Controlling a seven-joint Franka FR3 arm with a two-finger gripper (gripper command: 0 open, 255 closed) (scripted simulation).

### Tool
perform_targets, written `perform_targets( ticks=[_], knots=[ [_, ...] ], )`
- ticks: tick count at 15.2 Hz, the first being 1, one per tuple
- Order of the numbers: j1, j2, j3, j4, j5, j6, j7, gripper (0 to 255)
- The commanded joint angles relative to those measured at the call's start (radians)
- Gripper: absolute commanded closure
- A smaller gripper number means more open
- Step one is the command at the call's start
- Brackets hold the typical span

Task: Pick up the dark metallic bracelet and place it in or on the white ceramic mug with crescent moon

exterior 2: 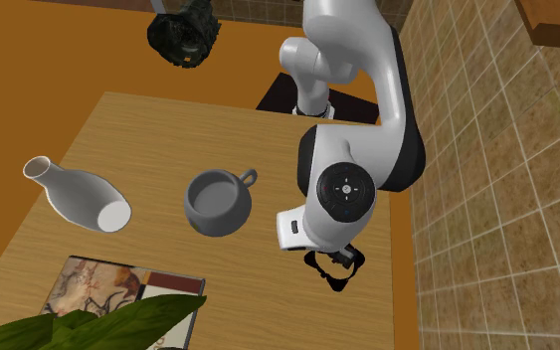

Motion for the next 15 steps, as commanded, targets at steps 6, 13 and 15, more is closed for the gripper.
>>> perform_targets(
  ticks=[6, 13, 15],
  knots=[
    [0.0, 0.0, 0.0, 0.0, 0.0, 0.0, 0.0, 255],
    [0.0, -0.003, 0.0, 0.009, 0.001, -0.012, -0.001, 255],
    [0.0, -0.009, 0.0, 0.029, 0.003, -0.038, -0.001, 255]
  ],
)
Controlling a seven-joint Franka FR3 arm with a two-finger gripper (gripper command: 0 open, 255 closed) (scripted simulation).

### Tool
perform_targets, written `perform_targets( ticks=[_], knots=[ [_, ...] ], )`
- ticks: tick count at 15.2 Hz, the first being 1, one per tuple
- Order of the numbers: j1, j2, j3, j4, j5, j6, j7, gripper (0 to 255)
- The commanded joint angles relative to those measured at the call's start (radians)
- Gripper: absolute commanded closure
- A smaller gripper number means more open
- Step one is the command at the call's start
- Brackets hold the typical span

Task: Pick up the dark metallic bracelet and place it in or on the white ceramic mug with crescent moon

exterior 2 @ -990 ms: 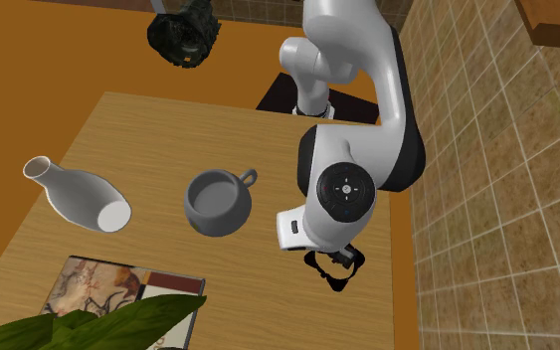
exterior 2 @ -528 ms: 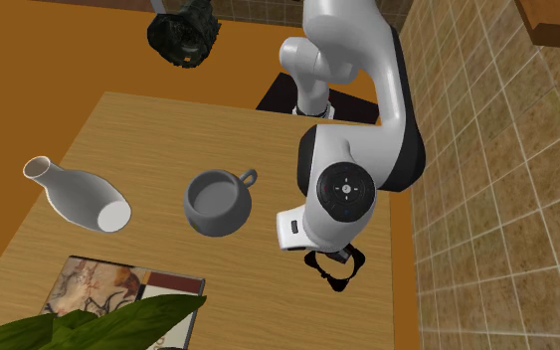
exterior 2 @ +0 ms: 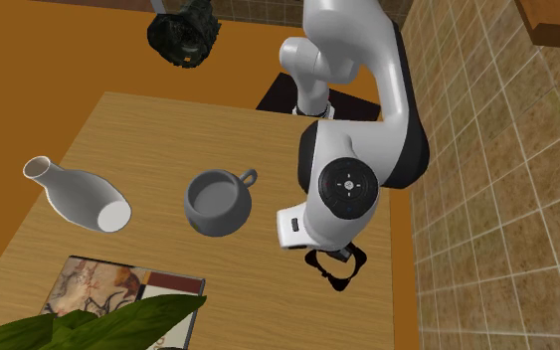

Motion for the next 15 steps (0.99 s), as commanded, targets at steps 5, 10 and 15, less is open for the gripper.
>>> perform_targets(
  ticks=[5, 10, 15],
  knots=[
    [-0.001, -0.013, 0.0, 0.065, 0.004, -0.078, -0.002, 255],
    [-0.001, -0.019, 0.0, 0.126, 0.006, -0.144, -0.002, 255],
    [0.0, -0.018, 0.001, 0.193, 0.006, -0.211, -0.001, 255]
  ],
)
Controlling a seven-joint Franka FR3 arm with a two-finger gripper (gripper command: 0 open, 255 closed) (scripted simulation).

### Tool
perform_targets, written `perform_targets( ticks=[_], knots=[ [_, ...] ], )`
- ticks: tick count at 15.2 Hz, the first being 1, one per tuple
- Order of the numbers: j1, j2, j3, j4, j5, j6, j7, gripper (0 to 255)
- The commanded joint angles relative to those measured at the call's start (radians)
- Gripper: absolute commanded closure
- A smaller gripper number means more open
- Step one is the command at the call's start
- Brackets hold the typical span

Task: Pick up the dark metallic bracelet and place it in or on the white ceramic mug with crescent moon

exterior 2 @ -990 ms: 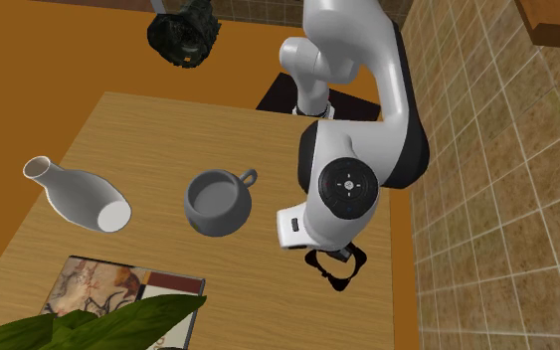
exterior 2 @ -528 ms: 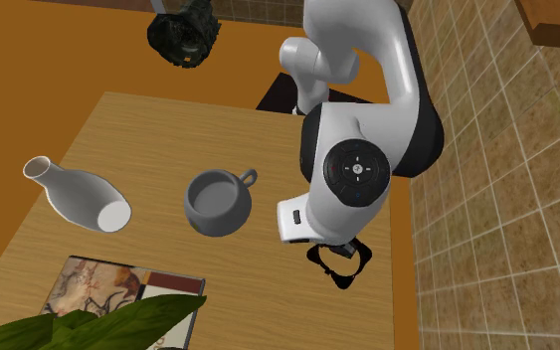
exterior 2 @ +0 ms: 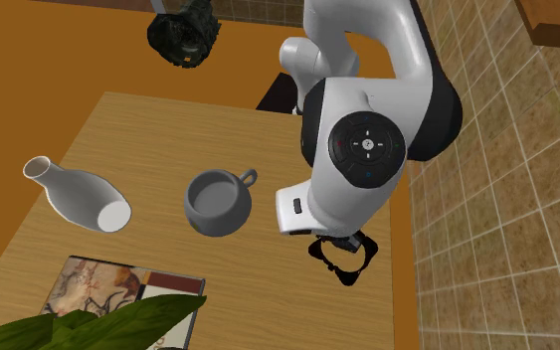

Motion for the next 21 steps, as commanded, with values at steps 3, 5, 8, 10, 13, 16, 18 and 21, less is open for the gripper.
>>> perform_targets(
  ticks=[3, 5, 8, 10, 13, 16, 18, 21],
  knots=[
    [0.002, 0.008, 0.001, 0.063, -0.002, -0.057, 0.003, 255],
    [0.003, 0.011, 0.002, 0.095, -0.003, -0.085, 0.005, 255],
    [0.004, 0.018, 0.002, 0.144, -0.005, -0.127, 0.007, 255],
    [0.005, 0.025, 0.003, 0.18, -0.007, -0.156, 0.009, 255],
    [0.008, 0.037, 0.005, 0.236, -0.011, -0.201, 0.012, 255],
    [-0.006, 0.022, -0.006, 0.235, -0.007, -0.215, -0.012, 255],
    [-0.036, -0.015, -0.027, 0.192, 0.003, -0.208, -0.062, 255],
    [-0.076, -0.062, -0.063, 0.14, 0.012, -0.202, -0.137, 255]
  ],
)
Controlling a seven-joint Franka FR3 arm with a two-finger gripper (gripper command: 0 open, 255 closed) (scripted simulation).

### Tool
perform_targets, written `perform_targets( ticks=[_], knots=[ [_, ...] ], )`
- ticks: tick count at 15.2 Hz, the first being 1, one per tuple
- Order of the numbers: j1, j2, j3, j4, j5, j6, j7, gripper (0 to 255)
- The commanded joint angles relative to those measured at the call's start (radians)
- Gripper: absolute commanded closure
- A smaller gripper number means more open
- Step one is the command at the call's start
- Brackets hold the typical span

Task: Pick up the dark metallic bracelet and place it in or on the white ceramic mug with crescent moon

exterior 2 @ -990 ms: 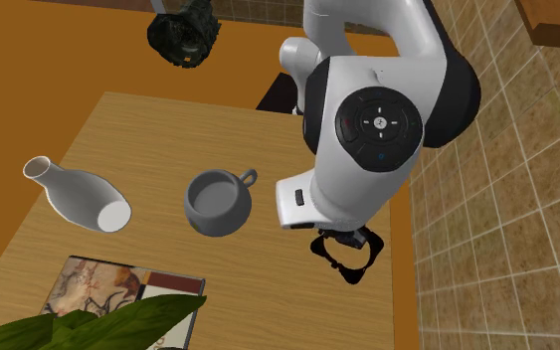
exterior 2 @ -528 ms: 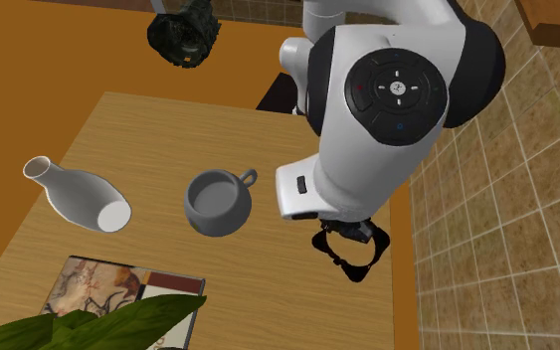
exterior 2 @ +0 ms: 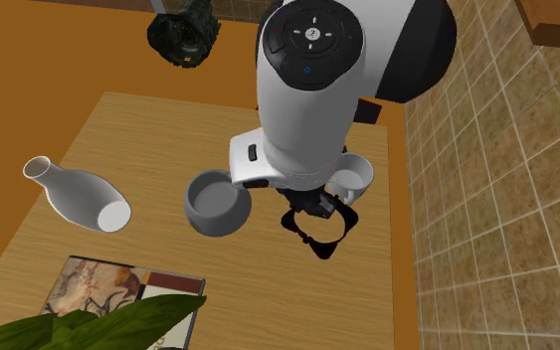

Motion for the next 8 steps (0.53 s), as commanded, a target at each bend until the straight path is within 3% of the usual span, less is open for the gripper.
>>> perform_targets(
  ticks=[1, 8],
  knots=[
    [-0.027, -0.024, -0.025, -0.028, 0.003, 0.004, -0.053, 255],
    [-0.11, -0.085, -0.114, -0.093, 0.002, 0.006, -0.226, 255]
  ],
)
